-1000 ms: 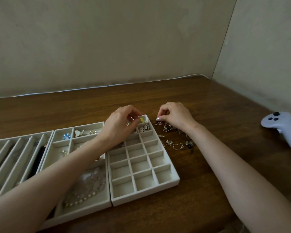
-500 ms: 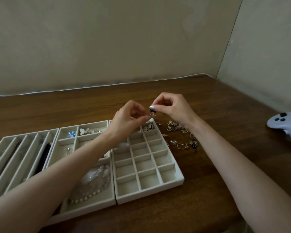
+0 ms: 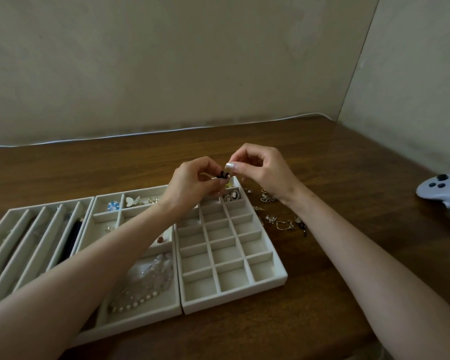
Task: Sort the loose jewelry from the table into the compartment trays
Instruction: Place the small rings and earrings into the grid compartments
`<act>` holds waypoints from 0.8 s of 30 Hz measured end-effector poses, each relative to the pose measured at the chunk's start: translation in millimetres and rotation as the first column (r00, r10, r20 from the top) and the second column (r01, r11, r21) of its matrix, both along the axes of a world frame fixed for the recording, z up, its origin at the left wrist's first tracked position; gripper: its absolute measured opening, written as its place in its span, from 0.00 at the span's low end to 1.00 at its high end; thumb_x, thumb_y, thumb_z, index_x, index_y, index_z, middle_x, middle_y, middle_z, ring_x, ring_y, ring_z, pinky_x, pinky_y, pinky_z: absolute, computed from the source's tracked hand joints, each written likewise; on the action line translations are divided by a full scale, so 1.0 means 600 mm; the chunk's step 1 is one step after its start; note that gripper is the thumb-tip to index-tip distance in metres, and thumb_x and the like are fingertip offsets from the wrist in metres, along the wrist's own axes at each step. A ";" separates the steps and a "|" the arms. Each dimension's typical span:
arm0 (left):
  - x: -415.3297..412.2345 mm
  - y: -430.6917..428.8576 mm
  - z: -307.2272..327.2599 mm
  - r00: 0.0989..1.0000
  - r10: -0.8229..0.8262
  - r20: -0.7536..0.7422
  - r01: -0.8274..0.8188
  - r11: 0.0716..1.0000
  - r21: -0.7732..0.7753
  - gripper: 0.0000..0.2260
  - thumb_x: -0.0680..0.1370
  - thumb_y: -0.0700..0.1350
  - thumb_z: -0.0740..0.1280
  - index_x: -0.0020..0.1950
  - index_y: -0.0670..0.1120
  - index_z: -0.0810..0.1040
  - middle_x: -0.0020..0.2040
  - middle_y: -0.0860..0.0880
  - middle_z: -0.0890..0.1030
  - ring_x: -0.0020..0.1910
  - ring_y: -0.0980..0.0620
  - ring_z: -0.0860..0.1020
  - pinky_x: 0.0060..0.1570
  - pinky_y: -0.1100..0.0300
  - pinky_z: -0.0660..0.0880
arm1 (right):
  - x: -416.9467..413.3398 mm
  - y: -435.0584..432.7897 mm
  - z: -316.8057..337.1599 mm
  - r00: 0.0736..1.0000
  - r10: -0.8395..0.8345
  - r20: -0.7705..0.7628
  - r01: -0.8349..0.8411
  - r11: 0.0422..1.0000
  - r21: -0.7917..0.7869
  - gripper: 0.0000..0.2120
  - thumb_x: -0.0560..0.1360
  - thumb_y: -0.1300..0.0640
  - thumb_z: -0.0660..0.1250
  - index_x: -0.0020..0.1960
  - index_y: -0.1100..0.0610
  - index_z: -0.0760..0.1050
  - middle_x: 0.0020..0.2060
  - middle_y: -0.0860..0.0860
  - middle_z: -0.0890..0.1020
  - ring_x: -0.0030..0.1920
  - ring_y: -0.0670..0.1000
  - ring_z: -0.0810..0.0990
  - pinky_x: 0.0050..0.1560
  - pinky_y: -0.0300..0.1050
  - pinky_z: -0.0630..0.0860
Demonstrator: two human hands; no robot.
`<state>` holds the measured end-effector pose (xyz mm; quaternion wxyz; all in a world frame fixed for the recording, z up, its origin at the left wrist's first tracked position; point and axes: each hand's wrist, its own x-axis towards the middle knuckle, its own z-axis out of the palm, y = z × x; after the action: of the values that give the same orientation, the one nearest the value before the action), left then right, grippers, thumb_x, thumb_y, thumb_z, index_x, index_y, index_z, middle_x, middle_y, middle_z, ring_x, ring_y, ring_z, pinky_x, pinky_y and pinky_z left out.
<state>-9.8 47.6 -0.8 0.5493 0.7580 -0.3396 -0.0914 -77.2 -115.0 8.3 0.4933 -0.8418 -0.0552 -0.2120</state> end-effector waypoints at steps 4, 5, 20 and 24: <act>0.003 0.003 0.007 0.996 -0.009 0.094 0.005 0.999 0.043 0.08 0.71 0.39 0.72 0.50 0.42 0.80 0.44 0.48 0.84 0.42 0.55 0.83 0.47 0.62 0.79 | 0.002 -0.006 -0.004 0.997 -0.076 -0.015 0.076 0.997 -0.009 0.03 0.75 0.59 0.68 0.44 0.56 0.79 0.38 0.51 0.81 0.39 0.46 0.78 0.41 0.39 0.76; 0.003 0.004 0.010 0.994 -0.018 0.111 0.012 0.998 0.061 0.09 0.71 0.42 0.72 0.51 0.43 0.80 0.44 0.49 0.84 0.43 0.57 0.83 0.47 0.64 0.79 | 0.002 -0.008 -0.003 0.995 -0.094 -0.017 0.094 0.995 -0.014 0.03 0.76 0.58 0.67 0.44 0.56 0.79 0.38 0.51 0.81 0.38 0.45 0.78 0.39 0.37 0.76; 0.012 0.011 0.012 0.893 -0.025 0.450 -0.069 0.979 0.192 0.10 0.71 0.35 0.72 0.48 0.43 0.75 0.42 0.53 0.79 0.41 0.54 0.80 0.42 0.64 0.77 | -0.002 -0.046 0.002 0.961 -0.278 0.010 0.278 0.960 -0.044 0.05 0.76 0.58 0.66 0.46 0.60 0.79 0.38 0.52 0.82 0.33 0.44 0.78 0.35 0.32 0.75; 0.014 0.012 0.012 0.886 -0.027 0.463 -0.077 0.976 0.203 0.10 0.70 0.37 0.73 0.48 0.42 0.77 0.45 0.49 0.80 0.41 0.54 0.80 0.43 0.66 0.76 | -0.005 -0.043 0.003 0.972 -0.227 -0.060 0.220 0.969 -0.109 0.02 0.75 0.59 0.68 0.46 0.57 0.79 0.39 0.49 0.81 0.35 0.40 0.77 0.37 0.32 0.74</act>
<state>-1.2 54.9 6.2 0.3681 0.8173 -0.4390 0.0626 -80.2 -140.7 10.3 0.4243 -0.8738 0.0469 -0.2329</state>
